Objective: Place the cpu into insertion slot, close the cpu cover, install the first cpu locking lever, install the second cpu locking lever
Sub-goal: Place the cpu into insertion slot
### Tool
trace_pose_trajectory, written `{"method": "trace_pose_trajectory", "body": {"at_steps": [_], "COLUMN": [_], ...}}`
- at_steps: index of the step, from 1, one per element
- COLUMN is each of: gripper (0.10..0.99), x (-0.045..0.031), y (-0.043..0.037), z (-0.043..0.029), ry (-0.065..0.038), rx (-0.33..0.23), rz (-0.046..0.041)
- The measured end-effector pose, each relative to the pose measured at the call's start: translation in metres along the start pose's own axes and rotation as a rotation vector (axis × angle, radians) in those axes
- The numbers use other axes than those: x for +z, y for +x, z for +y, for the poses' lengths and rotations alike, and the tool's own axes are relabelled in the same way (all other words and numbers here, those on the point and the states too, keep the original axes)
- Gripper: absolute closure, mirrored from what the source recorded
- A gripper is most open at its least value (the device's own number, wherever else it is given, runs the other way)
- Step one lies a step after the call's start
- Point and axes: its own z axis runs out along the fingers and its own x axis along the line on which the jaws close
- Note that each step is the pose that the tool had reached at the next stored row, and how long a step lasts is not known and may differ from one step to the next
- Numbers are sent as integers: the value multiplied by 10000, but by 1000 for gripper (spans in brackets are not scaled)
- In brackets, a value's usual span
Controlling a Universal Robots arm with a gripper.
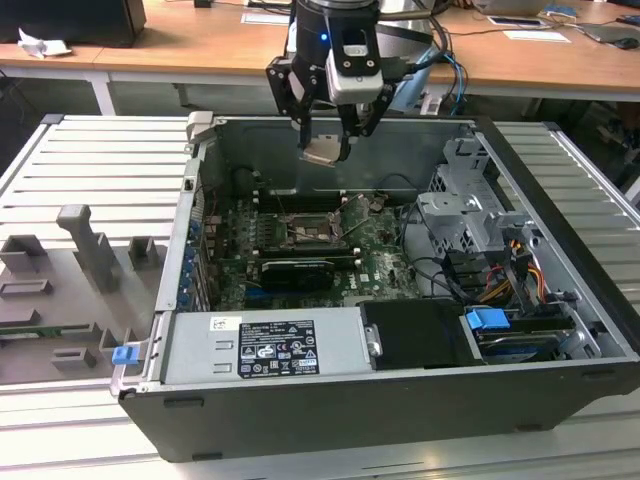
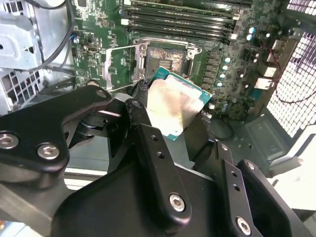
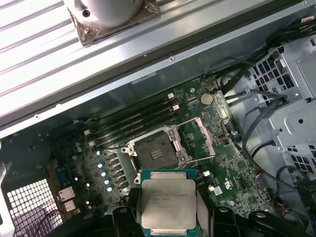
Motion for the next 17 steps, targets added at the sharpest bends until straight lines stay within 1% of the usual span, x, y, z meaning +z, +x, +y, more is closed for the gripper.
{"method": "trace_pose_trajectory", "body": {"at_steps": [9,17], "gripper": [549,549], "x": [29,55], "y": [0,-1], "z": [-2,-5], "ry": [-4,-7], "rx": [742,1257], "rz": [-43,-70]}}
